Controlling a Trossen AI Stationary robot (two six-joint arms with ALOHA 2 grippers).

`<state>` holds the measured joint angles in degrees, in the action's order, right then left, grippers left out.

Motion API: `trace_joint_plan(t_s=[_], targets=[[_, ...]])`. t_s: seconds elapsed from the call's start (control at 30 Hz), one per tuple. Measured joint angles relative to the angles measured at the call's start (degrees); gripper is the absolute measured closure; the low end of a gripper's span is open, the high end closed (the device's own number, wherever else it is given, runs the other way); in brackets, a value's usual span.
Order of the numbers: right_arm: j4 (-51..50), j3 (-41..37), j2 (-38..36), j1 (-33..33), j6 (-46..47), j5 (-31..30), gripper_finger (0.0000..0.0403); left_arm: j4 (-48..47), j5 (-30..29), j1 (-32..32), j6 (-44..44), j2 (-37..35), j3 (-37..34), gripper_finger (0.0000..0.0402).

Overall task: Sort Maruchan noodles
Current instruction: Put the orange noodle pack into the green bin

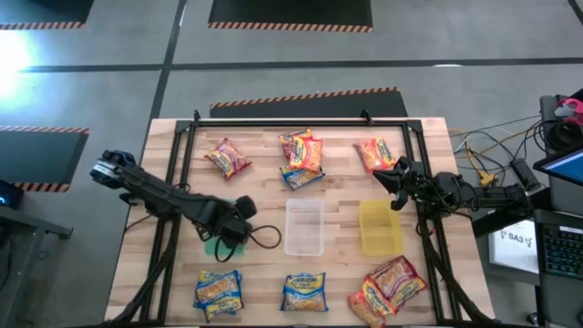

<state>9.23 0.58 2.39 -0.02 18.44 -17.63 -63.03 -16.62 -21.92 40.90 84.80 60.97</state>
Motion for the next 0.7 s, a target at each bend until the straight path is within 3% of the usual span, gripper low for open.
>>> trace_joint_plan(t_s=[0.37,0.7], targets=[[-0.02,0.02,0.0,0.01,0.0,0.0,0.0385,0.37,0.0,2.78,3.61,3.0,0.0,0.0164],[-0.01,0.0,0.01,-0.01,0.0,0.01,0.0385,0.29,1.31,3.42,3.44,5.11,-0.04,0.0217]])
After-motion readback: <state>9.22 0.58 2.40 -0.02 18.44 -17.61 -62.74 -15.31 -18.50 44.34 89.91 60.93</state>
